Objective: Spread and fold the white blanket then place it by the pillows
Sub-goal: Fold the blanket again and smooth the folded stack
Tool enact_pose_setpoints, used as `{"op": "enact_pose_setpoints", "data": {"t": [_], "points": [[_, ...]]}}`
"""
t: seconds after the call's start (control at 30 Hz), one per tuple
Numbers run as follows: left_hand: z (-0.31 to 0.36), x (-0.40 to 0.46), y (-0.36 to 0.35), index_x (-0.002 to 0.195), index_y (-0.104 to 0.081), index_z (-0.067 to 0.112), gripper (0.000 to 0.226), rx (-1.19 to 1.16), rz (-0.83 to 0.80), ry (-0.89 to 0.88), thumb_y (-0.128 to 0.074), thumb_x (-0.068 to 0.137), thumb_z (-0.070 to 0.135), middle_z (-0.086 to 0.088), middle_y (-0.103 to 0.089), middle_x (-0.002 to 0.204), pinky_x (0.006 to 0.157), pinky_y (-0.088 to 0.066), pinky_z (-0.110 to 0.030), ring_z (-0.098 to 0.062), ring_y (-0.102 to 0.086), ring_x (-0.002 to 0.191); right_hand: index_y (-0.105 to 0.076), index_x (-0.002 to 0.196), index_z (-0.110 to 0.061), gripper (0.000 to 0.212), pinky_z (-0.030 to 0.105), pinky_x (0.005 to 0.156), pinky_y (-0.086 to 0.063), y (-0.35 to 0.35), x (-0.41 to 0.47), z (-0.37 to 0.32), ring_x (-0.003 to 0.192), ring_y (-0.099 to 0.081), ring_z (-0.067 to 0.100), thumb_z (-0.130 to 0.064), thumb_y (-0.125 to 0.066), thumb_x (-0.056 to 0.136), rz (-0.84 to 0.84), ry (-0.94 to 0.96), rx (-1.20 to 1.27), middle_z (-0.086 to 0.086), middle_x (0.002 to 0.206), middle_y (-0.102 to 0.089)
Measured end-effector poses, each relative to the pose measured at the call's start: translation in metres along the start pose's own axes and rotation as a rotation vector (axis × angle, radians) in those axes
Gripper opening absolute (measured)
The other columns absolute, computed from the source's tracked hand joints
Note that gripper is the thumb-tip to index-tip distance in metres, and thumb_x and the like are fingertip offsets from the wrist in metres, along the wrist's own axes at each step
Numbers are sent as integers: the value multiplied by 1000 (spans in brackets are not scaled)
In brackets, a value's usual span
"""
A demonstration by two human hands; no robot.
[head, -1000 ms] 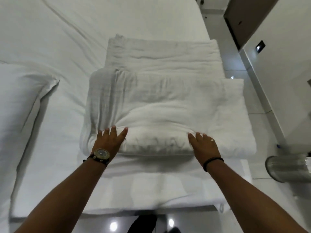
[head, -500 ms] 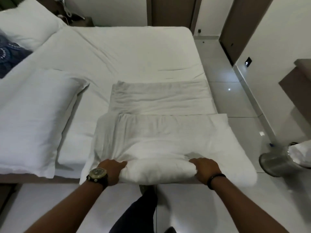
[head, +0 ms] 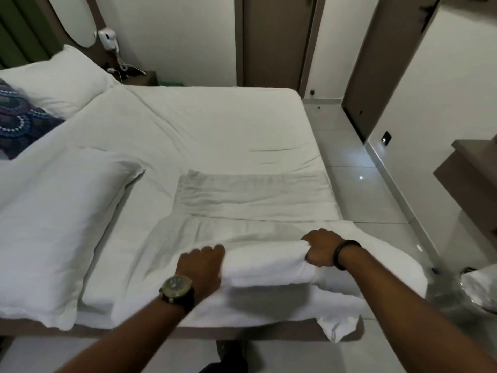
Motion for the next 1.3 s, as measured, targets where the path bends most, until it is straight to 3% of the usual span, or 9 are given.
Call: {"op": "enact_pose_setpoints", "data": {"t": [0.07,0.13,0.2,0.27,0.4,0.57,0.77,1.03,1.3], "points": [[-16,53,48,106,-54,24,29,-17,137,-21,-56,79,32,-1,-65,96,64,-34,-32,-31,-66,87,-67,70,-12,30,16,45,-40,40,24,3,77,-63,24,-17,-55,43,-15,-29,62,7,82,-70],[-26,109,87,100,-58,25,26,13,171,-45,-59,75,34,-1,-66,95,65,-34,-30,-30,-66,87,-69,81,-13,34,12,45,-40,88,53,8,80,-64,23,-21,-57,50,32,-48,91,6,86,-70],[-44,181,107,102,-61,25,33,-10,94,-59,-64,72,38,-3,-67,102,67,-39,-29,-29,-66,94,-66,109,-18,41,17,71,-46,142,95,12,101,-61,23,-34,-57,72,141,-77,47,6,111,-66],[-65,247,112,106,-63,25,44,-40,-33,-65,-68,66,44,-5,-68,107,68,-44,-27,-30,-66,98,-63,106,-28,27,35,92,-42,187,133,11,113,-57,26,-37,-55,82,310,-129,-107,2,119,-63],[-111,371,101,98,-59,28,56,-18,-2,-90,-52,58,67,-4,-68,102,66,-39,-28,-29,-65,92,-62,104,-30,23,49,100,-30,232,220,11,115,-50,29,-32,-43,91,622,-240,-210,-2,111,-64],[-161,454,45,109,-52,31,94,71,78,-113,-20,57,103,-1,-65,108,80,-38,-40,-28,-61,103,-28,147,-37,76,61,113,-1,165,312,45,148,-7,27,-79,-20,85,421,-238,-97,-2,159,-23],[-205,492,-59,150,-33,31,119,-28,-106,31,-8,59,104,1,-40,156,118,-18,-50,-20,-32,145,-5,152,-39,94,60,115,6,109,366,68,149,9,22,-88,2,72,405,-198,-56,-3,164,2],[-257,458,-127,155,1,40,112,-184,-71,293,-10,62,103,16,9,165,119,6,-54,-8,13,151,-21,154,-29,80,58,117,-4,53,385,85,150,0,22,-76,-13,89,532,-57,-91,0,164,-4],[-274,416,-116,154,4,42,108,-226,-32,485,-7,64,101,12,11,165,116,-24,-55,-30,-1,152,-29,151,-26,90,65,113,-6,86,403,33,149,-9,34,-79,-5,83,573,-79,38,7,162,-15]]}}
Point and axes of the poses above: each hand's wrist, its own x-axis towards the middle knuckle, its own y-axis out of the back of the hand, z = x × y, the point moved 10 cm from there along x, towards the middle knuckle
